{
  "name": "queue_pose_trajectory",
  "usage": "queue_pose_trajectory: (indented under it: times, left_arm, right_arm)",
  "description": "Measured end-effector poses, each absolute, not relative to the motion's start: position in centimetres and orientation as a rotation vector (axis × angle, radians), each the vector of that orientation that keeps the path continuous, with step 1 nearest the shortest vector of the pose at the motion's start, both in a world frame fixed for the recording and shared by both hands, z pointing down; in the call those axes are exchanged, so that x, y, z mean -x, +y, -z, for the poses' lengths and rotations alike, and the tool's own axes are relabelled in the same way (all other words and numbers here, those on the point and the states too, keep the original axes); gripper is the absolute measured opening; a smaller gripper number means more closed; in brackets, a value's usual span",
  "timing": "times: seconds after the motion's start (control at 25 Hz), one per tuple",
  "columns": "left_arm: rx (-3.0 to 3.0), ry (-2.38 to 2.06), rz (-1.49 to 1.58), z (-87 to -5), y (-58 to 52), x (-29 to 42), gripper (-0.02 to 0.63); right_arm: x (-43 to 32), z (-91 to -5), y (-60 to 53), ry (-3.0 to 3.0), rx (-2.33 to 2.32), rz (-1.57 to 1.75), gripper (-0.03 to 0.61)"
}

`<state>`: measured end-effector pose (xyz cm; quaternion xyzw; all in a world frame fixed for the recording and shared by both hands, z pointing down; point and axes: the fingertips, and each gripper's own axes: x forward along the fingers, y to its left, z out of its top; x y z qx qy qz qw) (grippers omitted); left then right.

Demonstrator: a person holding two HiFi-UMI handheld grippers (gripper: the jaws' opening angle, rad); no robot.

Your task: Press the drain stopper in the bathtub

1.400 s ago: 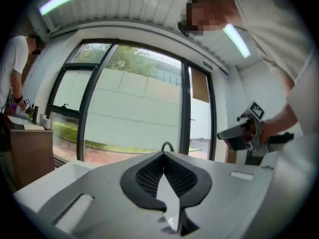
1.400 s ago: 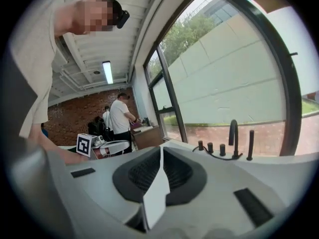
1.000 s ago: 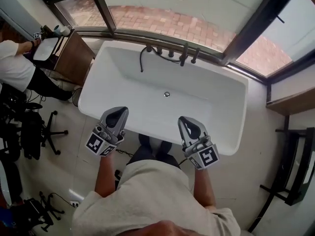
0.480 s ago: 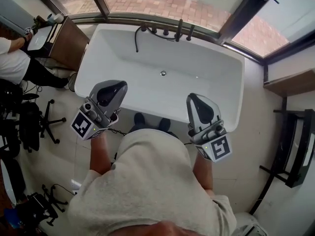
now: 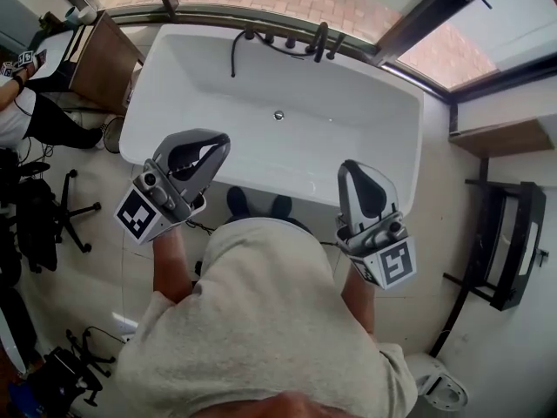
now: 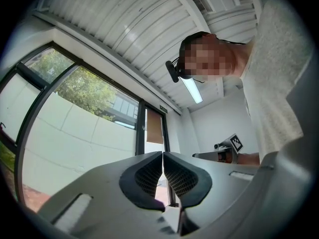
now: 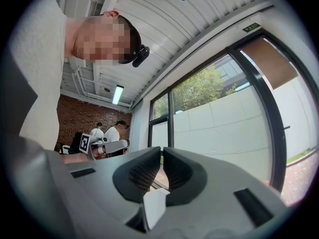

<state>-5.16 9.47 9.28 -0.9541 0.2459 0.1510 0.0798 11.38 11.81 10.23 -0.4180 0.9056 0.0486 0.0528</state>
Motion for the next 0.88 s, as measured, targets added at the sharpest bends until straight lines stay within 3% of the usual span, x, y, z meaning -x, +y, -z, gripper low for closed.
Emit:
queue_pose_trajectory:
  times: [0.88]
  left_arm:
    - [2.87, 0.716, -0.304, -10.1, 9.2, 5.7, 0.002]
  right_arm:
    - [-10.5, -10.2, 11.4, 2.71, 1.314, -0.168, 0.015]
